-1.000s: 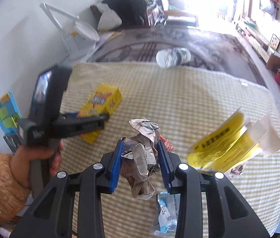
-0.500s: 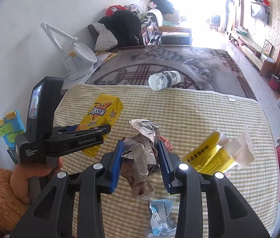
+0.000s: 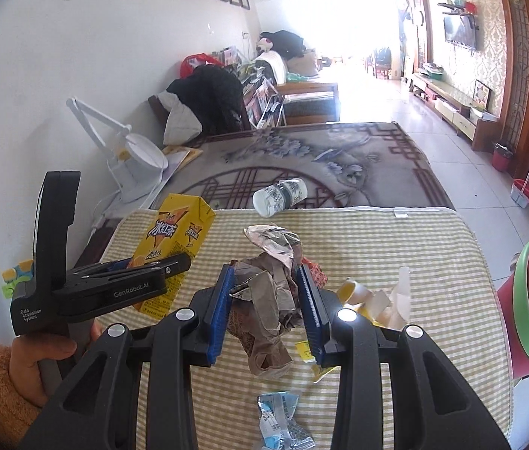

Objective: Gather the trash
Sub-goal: 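Carry the crumpled paper toward the red bucket with the right gripper while the left holds the carton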

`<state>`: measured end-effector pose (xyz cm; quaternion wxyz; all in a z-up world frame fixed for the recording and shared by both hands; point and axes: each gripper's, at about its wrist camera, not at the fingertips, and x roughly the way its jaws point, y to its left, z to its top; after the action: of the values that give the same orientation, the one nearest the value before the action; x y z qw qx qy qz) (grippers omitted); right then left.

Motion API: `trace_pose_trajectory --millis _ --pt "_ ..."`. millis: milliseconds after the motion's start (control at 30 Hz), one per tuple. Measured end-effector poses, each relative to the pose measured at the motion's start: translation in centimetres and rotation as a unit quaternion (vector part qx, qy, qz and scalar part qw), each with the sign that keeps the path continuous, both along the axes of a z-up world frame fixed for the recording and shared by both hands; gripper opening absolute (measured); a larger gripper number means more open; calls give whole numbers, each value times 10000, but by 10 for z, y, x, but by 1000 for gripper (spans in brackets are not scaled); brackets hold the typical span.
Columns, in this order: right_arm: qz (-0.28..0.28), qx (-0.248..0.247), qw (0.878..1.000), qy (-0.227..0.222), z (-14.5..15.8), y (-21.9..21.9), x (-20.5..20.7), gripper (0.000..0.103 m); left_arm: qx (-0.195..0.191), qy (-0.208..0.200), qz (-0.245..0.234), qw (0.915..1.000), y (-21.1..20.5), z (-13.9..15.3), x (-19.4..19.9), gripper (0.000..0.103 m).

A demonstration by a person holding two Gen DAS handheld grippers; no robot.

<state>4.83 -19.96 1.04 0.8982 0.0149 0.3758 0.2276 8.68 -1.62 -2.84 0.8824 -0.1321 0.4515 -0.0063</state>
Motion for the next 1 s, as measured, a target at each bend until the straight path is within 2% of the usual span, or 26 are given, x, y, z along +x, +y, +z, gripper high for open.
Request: trace_pose_trajectory --millis 400,1000 --pt "-54 206 9998 -16 4 -43 -3 34 94 -85 -16 9999 -35 10 -6 62" --pt "126 408 9991 -19 8 -128 11 34 204 -276 127 9993 -120 29 1 62"
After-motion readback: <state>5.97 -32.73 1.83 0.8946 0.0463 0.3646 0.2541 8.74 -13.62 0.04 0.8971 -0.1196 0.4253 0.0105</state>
